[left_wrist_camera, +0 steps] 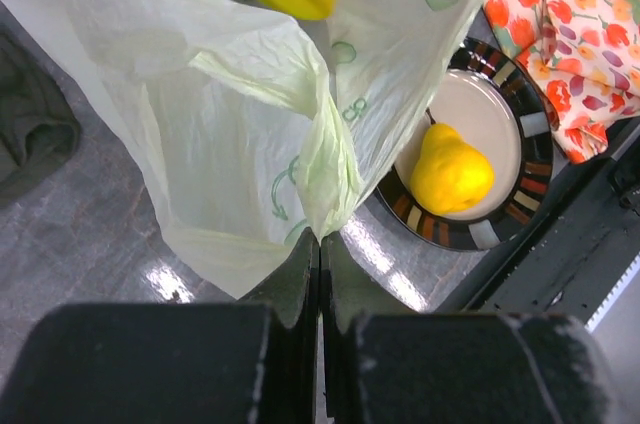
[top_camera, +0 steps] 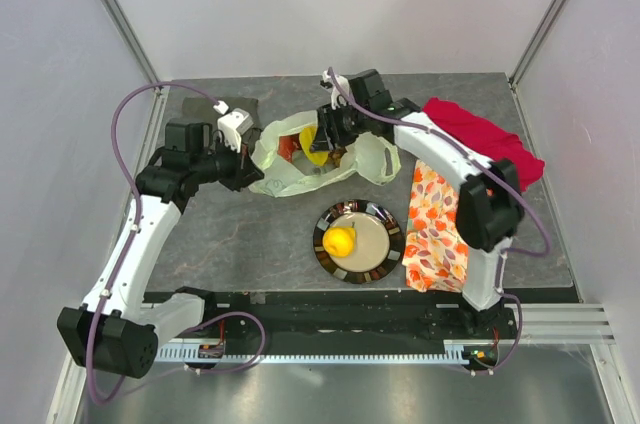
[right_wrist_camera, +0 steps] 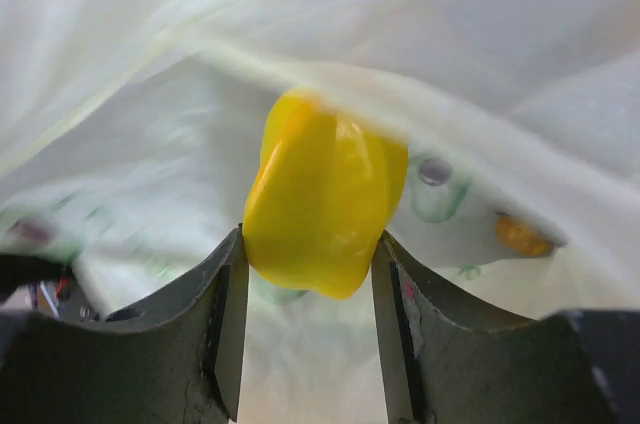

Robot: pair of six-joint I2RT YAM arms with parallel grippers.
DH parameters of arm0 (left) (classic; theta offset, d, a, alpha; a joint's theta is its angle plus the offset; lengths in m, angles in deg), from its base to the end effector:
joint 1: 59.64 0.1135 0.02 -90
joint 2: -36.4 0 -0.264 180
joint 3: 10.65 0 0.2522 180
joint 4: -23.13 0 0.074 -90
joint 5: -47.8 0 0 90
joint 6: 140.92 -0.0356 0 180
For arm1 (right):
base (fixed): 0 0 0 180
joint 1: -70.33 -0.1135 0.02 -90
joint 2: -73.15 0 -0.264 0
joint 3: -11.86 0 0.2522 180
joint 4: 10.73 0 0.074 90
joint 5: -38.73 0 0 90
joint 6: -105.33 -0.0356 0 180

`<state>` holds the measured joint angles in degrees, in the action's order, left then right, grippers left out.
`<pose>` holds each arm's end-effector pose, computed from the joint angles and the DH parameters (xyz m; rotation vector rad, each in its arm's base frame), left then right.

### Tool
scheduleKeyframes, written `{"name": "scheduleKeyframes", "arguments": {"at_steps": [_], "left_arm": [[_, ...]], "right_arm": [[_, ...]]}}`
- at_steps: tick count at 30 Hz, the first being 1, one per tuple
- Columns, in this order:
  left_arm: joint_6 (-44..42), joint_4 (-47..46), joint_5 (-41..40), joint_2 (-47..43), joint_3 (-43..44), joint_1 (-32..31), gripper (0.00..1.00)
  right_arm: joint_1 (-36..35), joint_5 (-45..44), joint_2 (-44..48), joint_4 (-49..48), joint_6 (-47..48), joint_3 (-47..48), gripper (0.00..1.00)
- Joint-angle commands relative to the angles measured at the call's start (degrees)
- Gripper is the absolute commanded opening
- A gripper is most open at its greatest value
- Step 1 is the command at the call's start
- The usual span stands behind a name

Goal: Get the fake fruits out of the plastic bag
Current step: Take out the fake fruit from the plastic bag, then place the fake fruit on the plate.

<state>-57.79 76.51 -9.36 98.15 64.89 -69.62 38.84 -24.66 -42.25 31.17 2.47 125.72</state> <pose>0.2134 -0.0571 0.3399 0.6225 2.1259 -0.6744 0.3858 0.2550 0.2724 -0.6298 2.3300 0.9158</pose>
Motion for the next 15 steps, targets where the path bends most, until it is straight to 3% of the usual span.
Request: {"name": "scheduleKeyframes", "arguments": {"at_steps": [1, 6, 10, 12, 15], "left_arm": [[0.37, -6.48, -0.32, 1.17, 2.73, 0.31, 0.02], [0.28, -7.18, 1.17, 2.40, 4.92, 0.22, 0.01], [1.95, -7.45, 1.52, 2.67, 8.18, 0.22, 0.02], [1.69, -7.80, 1.35, 2.49, 9.14, 0.22, 0.02], [1.60, -9.29, -0.23, 1.62, 9.24, 0.31, 0.02]], "right_arm": [[-0.60, 9.24, 14.11, -0.81, 13.81, -6.21, 0.18], [-1.03, 14.78, 23.36, 6.29, 27.93, -10.97, 0.19], [-1.91, 13.48, 28.45, 27.07, 40.78, -10.97, 0.19], [-2.26, 11.10, 31.70, 32.82, 43.96, -14.56, 0.19], [-2.27, 7.59, 35.22, 33.82, 42.58, -20.19, 0.21]]}}
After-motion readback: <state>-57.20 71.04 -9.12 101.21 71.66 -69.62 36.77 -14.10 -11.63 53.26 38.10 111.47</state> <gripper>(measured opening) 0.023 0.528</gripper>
